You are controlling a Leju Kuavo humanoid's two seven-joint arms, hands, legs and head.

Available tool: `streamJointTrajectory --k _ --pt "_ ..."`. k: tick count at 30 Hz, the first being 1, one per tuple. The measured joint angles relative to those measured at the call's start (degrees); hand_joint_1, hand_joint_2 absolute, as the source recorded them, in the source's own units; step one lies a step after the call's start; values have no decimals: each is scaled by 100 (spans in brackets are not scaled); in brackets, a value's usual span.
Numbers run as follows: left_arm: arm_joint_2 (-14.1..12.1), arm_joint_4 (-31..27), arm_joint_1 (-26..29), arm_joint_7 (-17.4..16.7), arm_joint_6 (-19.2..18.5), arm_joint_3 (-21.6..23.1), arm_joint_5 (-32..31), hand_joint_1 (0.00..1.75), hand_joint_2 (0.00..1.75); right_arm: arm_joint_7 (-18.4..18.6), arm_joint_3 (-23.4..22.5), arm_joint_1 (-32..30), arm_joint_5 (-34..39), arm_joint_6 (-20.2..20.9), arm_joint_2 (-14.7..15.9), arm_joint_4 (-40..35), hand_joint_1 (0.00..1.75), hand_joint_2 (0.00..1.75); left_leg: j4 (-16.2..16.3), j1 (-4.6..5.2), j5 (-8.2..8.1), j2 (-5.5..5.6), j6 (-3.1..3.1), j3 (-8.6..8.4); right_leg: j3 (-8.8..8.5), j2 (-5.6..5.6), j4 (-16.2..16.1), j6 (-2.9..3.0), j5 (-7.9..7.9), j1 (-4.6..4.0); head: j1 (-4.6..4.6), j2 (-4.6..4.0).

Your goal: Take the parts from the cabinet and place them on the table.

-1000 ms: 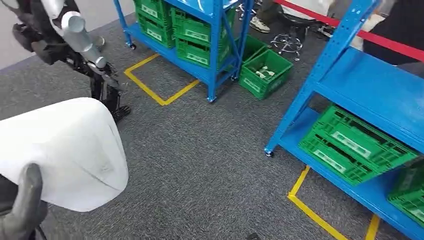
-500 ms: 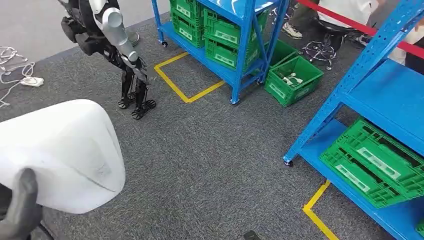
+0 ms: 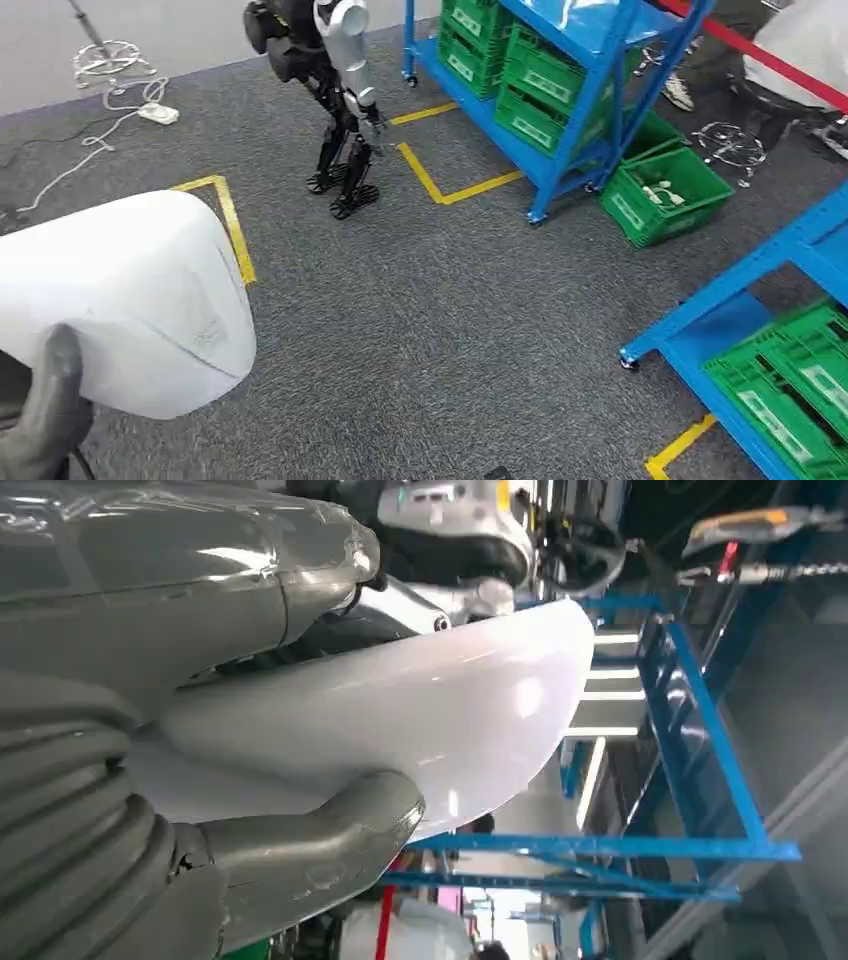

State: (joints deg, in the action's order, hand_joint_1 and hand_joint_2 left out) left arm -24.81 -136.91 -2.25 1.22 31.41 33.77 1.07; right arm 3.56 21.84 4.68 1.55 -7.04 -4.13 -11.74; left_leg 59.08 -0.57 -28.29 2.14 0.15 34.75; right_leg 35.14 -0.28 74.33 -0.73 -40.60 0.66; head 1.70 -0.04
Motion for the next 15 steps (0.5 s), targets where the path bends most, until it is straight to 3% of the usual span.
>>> streamJointTrajectory --k 1,3,4,5,7,9,10,11,12,14,15 --pt "0 0 0 20 0 0 4 175 175 0 0 11 22 -11 2 0 0 175 0 15 8 95 11 -2 -75 15 -192 55 203 -25 24 0" --pt "0 -2 0 59 0 0 16 175 175 0 0 33 35 -22 2 0 0 175 0 36 20 259 15 -23 -410 143 -1025 190 757 -97 40 0" --pt "2 0 -1 103 -2 0 37 175 175 2 0 34 59 -48 17 0 0 175 -5 23 29 333 10 -20 -563 398 -1472 274 968 -144 46 0" --pt "4 0 -14 142 -20 0 70 175 175 20 2 23 99 -68 61 0 0 175 10 42 51 410 -23 8 -587 573 -1551 334 949 -122 -4 0" --pt "6 2 -9 210 -35 -2 131 175 175 26 4 50 158 -92 68 2 0 175 2 -24 99 520 -87 67 -610 498 -1634 337 934 -156 57 0" --pt "7 0 -4 300 -63 -9 193 175 175 31 4 66 219 -101 79 -7 0 175 -37 -24 167 650 -186 119 -675 335 -1801 341 954 -154 57 0" --pt "11 4 16 345 -89 -17 218 175 175 26 9 82 228 -105 87 -9 0 175 -12 -13 131 199 -153 136 -718 250 -1934 280 1049 -116 33 0" --pt "9 4 -18 363 -98 -26 234 175 175 20 15 80 256 -111 87 -11 0 175 83 23 12 -213 -173 174 -751 214 -2008 286 1089 -134 2 0" --pt "15 26 -22 391 -113 -50 262 175 175 18 31 69 271 -111 87 -24 0 175 364 5 -212 -299 -209 298 -751 143 -2019 294 1098 -134 -43 0" --pt "22 53 -15 422 -138 -52 304 175 175 17 37 33 289 -114 94 -24 0 175 1183 -41 -628 -286 -294 631 -744 -25 -2010 295 1098 -129 -125 0" --pt "24 70 -13 435 -140 -52 313 175 175 17 42 21 298 -114 96 -24 0 175 1462 -69 -698 -266 -335 746 -733 -121 -2002 292 1095 -126 -155 0"
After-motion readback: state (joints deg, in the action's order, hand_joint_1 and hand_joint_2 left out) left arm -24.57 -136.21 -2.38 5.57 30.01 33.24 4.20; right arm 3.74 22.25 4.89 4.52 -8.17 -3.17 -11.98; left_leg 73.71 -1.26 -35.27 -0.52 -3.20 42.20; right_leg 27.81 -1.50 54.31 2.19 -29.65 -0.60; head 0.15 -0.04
